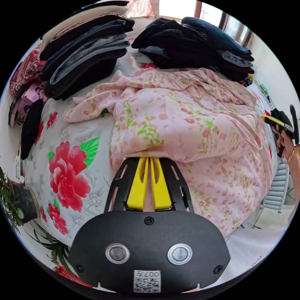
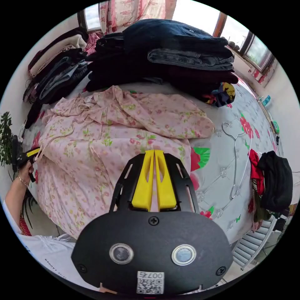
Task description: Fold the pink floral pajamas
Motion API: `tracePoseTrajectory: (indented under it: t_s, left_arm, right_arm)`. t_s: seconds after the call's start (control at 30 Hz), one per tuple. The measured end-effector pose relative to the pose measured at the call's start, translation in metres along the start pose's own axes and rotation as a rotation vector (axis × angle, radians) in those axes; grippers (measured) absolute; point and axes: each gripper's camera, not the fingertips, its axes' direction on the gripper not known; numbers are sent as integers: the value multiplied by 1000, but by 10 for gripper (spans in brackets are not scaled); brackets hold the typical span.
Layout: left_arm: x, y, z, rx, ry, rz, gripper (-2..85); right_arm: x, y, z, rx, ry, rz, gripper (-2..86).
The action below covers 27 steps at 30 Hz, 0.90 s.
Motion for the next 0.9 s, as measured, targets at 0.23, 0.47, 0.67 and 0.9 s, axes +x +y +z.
tracePoseTrajectory:
  t_s: [0.23, 0.47, 0.67, 0.9]
  left_arm:
    - [6, 101, -75, 290, 76, -106, 103]
    - [28, 206, -38, 153, -94, -184, 79]
    - [21, 127, -42, 136, 18, -130, -6]
    - [-47, -35, -147, 470, 64, -155, 45]
  right_arm:
    - [14, 74, -39, 123, -223, -60, 89]
    - [28, 245, -1, -8, -48, -27, 66]
    - [36, 186, -1, -37, -198, -46, 5]
    - [75, 33, -100, 321, -117, -13, 11]
